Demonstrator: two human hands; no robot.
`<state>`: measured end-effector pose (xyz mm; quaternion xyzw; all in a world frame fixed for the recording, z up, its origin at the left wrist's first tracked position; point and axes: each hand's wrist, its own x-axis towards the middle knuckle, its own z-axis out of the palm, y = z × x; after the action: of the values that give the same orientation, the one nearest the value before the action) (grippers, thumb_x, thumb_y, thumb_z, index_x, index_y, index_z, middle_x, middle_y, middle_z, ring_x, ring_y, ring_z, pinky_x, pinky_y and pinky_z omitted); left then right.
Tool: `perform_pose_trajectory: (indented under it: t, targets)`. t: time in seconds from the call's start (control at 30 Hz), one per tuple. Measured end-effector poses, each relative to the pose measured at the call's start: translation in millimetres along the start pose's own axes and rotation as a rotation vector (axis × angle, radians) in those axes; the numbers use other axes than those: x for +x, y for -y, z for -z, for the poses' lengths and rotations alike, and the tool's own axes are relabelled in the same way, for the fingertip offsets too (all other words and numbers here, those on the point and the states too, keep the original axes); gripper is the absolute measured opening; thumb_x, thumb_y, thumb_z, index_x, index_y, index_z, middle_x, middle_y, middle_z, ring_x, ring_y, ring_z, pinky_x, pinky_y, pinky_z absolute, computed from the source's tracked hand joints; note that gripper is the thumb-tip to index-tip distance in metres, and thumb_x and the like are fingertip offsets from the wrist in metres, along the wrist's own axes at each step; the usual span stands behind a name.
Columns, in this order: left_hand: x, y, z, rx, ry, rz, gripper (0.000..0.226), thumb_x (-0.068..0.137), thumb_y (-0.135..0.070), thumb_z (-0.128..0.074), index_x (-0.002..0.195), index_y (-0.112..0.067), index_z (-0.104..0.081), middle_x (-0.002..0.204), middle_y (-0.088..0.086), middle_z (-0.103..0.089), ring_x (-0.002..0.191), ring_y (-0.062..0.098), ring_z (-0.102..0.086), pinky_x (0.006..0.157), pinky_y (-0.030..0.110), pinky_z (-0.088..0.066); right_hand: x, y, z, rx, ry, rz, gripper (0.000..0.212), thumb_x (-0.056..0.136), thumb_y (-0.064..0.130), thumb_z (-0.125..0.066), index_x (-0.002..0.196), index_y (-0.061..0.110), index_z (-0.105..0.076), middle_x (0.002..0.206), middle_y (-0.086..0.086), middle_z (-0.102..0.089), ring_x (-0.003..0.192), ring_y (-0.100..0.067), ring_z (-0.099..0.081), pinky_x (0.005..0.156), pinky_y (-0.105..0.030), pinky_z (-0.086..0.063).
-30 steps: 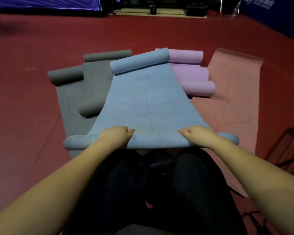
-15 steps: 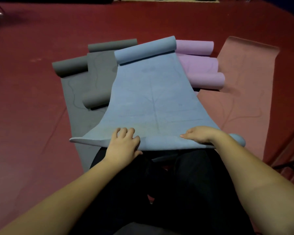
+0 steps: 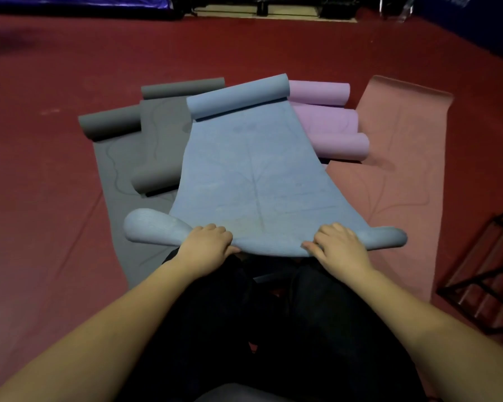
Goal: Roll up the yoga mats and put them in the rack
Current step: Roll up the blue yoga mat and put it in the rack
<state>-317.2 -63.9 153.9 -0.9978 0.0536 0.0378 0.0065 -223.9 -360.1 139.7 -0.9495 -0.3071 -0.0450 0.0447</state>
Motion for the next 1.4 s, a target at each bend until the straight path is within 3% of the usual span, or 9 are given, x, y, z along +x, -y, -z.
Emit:
perform_pose_trajectory:
  t: [0.23,0.43,0.5,0.6,1.0,1.1,1.2,1.3,1.4]
  targets:
    - [5,0,35,0.019,0.049,0.042,0.038,0.102,-0.054,-0.035,0.095,-0.019,-0.047,0.112,0.003,-0.06,0.105,0.026,-0.057,0.079,0.038,-0.041,14,5,17,0.016,0.065,-0.078,0.064,0.092,0.059,-0.023,0.076,0.011,-0.062,0.084,-0.008,-0.064,0.089,-0.032,-0.061,0.072,-0.039,-0.045]
    - [-10,1,57,-0.089,0.087,0.149,0.045,0.102,-0.059,-0.026,0.088,-0.021,-0.046,0.107,0.006,-0.063,0.103,0.03,-0.06,0.073,0.037,-0.038,41,0,50,0.133,0.341,-0.13,0.041,0.1,0.055,-0.037,0.09,0.021,-0.058,0.103,-0.011,-0.068,0.099,-0.031,-0.061,0.072,-0.034,-0.039]
    - [-16,-4,49,-0.075,0.176,0.196,0.049,0.105,-0.052,-0.022,0.109,-0.019,-0.059,0.114,0.01,-0.065,0.107,0.032,-0.06,0.083,0.038,-0.044,45,5,45,0.163,0.567,-0.108,0.05,0.101,0.057,-0.033,0.106,0.02,-0.067,0.12,-0.012,-0.066,0.111,-0.029,-0.058,0.09,-0.033,-0.043]
    - [-16,-12,27,0.035,0.315,0.216,0.045,0.109,-0.035,-0.022,0.148,-0.023,-0.038,0.118,0.011,-0.062,0.106,0.033,-0.06,0.079,0.039,-0.044,46,12,36,0.141,0.735,-0.123,0.06,0.101,0.058,-0.029,0.126,0.017,-0.065,0.136,-0.012,-0.058,0.125,-0.029,-0.052,0.103,-0.033,-0.038]
    - [2,-1,21,-0.214,0.354,0.503,0.056,0.104,-0.044,-0.023,0.104,-0.009,-0.067,0.112,0.013,-0.066,0.102,0.031,-0.059,0.086,0.036,-0.041,54,8,30,0.205,0.775,-0.219,0.061,0.099,0.059,-0.035,0.134,0.015,-0.06,0.145,-0.008,-0.051,0.132,-0.028,-0.047,0.108,-0.034,-0.033]
    - [12,5,23,-0.252,0.415,0.496,0.045,0.102,-0.041,-0.027,0.095,-0.01,-0.059,0.098,0.009,-0.059,0.091,0.028,-0.053,0.081,0.035,-0.039,61,5,27,0.212,0.794,-0.189,0.057,0.098,0.061,-0.039,0.126,0.019,-0.064,0.135,-0.005,-0.059,0.126,-0.027,-0.051,0.104,-0.035,-0.036]
    - [21,11,20,-0.242,0.497,0.492,0.043,0.103,-0.039,-0.028,0.112,-0.01,-0.058,0.091,0.008,-0.05,0.086,0.028,-0.048,0.077,0.036,-0.037,63,3,20,0.205,0.703,-0.155,0.047,0.094,0.063,-0.046,0.079,0.02,-0.06,0.088,-0.001,-0.062,0.096,-0.026,-0.058,0.079,-0.033,-0.042]
    - [28,13,17,-0.245,0.544,0.486,0.041,0.102,-0.041,-0.03,0.111,-0.013,-0.059,0.114,0.012,-0.059,0.09,0.027,-0.048,0.082,0.037,-0.039,59,9,20,0.125,0.575,-0.098,0.052,0.092,0.064,-0.048,0.067,0.019,-0.049,0.07,0.002,-0.051,0.08,-0.024,-0.053,0.068,-0.034,-0.039]
    - [34,13,22,-0.25,0.576,0.449,0.04,0.102,-0.038,-0.035,0.109,-0.01,-0.063,0.127,0.012,-0.061,0.107,0.029,-0.055,0.091,0.035,-0.039,48,17,25,0.02,0.428,-0.062,0.056,0.094,0.066,-0.038,0.073,0.018,-0.059,0.076,-0.001,-0.059,0.083,-0.025,-0.057,0.069,-0.034,-0.041]
